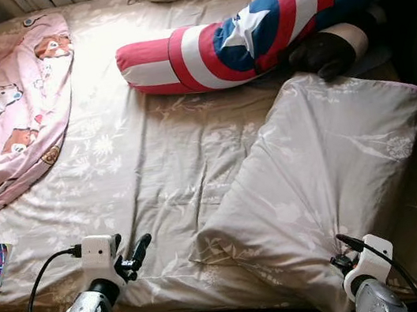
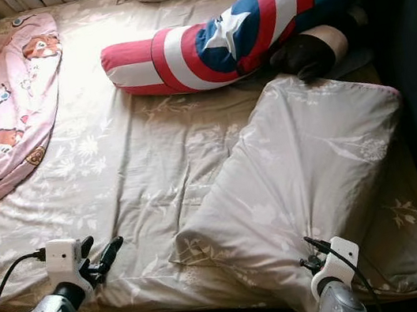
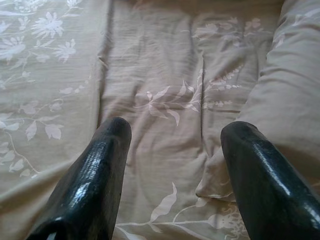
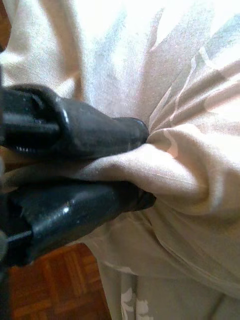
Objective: Clean up the room
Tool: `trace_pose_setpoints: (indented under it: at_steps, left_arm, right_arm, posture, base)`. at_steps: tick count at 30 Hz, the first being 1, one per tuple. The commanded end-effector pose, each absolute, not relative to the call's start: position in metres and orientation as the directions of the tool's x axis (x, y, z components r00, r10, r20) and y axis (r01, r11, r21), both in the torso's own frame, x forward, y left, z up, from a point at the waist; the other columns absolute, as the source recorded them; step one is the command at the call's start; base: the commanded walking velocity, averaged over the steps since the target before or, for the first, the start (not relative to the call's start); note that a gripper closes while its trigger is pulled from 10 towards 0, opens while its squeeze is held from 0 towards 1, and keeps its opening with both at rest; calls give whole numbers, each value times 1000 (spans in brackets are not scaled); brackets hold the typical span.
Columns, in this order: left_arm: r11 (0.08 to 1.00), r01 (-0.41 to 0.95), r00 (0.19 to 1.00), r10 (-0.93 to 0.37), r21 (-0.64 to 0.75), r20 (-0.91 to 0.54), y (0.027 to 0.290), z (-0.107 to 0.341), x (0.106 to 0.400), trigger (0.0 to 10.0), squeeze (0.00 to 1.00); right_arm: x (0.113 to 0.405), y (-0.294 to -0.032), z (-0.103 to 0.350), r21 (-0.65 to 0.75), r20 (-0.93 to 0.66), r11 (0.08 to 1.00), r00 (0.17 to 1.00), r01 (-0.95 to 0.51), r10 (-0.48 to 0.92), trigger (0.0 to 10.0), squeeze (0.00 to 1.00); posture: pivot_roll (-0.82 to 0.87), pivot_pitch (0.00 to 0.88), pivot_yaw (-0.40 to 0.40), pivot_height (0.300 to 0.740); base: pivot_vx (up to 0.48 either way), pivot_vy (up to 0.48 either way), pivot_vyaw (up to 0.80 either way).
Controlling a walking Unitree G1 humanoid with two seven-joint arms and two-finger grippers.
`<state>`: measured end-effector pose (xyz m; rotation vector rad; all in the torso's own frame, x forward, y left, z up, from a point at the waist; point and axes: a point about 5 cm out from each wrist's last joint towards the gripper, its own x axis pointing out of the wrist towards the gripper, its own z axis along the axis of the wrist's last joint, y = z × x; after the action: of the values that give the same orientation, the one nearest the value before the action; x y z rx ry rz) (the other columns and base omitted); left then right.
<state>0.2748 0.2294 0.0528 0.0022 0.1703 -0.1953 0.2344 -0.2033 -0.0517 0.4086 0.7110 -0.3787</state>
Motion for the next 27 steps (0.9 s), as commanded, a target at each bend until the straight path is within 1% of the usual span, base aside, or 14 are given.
trace_pose_setpoints:
  at_steps: [1,6,9,10,12,14,15,16,18,19,21,24,25,27]
  left_arm:
    - [985,165,965,-170,-41,-201,233,43,269,10000,0]
    - [984,165,964,-174,-60,-203,225,39,273,10000,0]
    - [984,162,964,-173,-70,-201,221,38,277,10000,0]
    - [984,159,965,-171,-78,-197,219,38,280,10000,0]
    - [984,156,966,-170,-82,-195,217,38,283,10000,0]
    - [984,150,968,-165,-92,-190,214,39,287,10000,0]
    - [984,150,968,-165,-92,-190,214,39,287,10000,0]
    - [984,152,967,-167,-92,-190,212,38,289,10000,0]
    - [984,156,966,-171,-87,-192,211,38,291,10000,0]
    - [984,156,966,-171,-87,-192,211,38,291,10000,0]
    - [984,152,967,-166,-88,-191,212,38,292,10000,0]
    - [985,145,968,-160,-88,-193,213,37,292,10000,0]
    - [986,144,968,-159,-89,-194,214,36,291,10000,0]
    - [986,142,968,-157,-89,-195,214,34,291,10000,0]
  right_arm:
    - [208,-199,-70,176,-772,845,603,505,-199,0,0]
    - [223,-210,-58,108,-715,875,648,472,-261,0,0]
    - [232,-216,-50,87,-676,877,675,473,-297,0,0]
    - [239,-222,-43,136,-648,839,688,527,-327,0,0]
    - [243,-225,-39,161,-634,818,693,553,-344,0,0]
    - [252,-234,-27,124,-570,823,719,554,-398,0,0]
    - [252,-234,-27,124,-570,823,719,554,-398,0,0]
    - [257,-245,-17,96,-514,814,729,572,-452,0,0]
    - [257,-261,-9,82,-470,776,711,626,-524,0,0]
    - [257,-261,-9,82,-470,776,711,626,-524,0,0]
    - [255,-292,8,42,-398,709,663,704,-634,0,0]
    - [253,-312,20,13,-343,672,635,740,-692,0,0]
    - [249,-328,29,-10,-304,639,606,769,-735,0,0]
    - [244,-346,38,-34,-277,597,566,802,-776,0,0]
  posture:
    - [69,242,125,740]
    - [29,208,101,740]
    - [8,192,89,740]
    - [-3,184,83,740]
    - [-10,180,79,740]
    - [-31,167,71,740]
    - [-31,167,71,740]
    - [-40,164,68,740]
    - [-49,159,64,740]
    - [-49,159,64,740]
    - [-56,159,57,740]
    - [-62,163,53,740]
    - [-70,163,48,740]
    - [-74,165,45,740]
  base:
    - [0,0,0]
    - [0,0,0]
    - [0,0,0]
    - [0,0,0]
    - [0,0,0]
    - [0,0,0]
    - [0,0,0]
    - [0,0,0]
    - [0,0,0]
    - [0,0,0]
    - [0,0,0]
    - [0,0,0]
    - [0,0,0]
    - [0,0,0]
